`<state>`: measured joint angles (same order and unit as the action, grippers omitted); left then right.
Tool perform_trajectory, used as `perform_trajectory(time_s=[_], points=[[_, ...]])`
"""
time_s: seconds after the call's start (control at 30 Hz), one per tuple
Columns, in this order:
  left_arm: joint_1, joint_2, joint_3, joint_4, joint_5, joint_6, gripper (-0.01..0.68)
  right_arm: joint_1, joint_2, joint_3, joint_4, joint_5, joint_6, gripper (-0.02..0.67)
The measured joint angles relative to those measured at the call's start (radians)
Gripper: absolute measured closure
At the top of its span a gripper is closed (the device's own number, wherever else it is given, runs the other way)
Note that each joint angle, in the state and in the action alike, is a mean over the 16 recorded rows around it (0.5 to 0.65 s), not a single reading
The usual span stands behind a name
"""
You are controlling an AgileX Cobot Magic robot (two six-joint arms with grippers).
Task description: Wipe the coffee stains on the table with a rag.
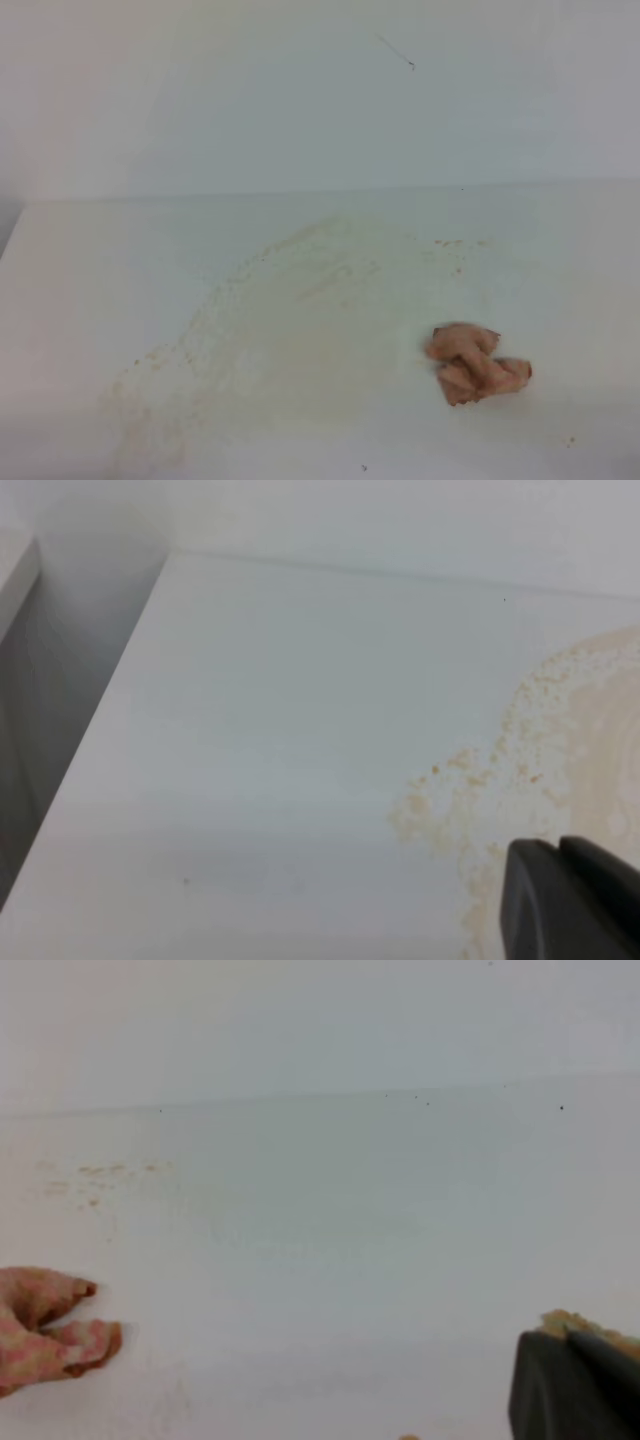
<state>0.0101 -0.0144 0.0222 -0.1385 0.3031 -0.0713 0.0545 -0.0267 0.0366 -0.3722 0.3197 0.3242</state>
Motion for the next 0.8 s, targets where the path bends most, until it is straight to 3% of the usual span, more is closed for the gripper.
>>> perform_trajectory(time_s=[0.8], points=[[0.0, 0.01, -0.015, 0.0, 0.006, 0.0, 0.674, 0.0, 0.0, 0.0, -0.001, 0.003, 0.0, 0.652]])
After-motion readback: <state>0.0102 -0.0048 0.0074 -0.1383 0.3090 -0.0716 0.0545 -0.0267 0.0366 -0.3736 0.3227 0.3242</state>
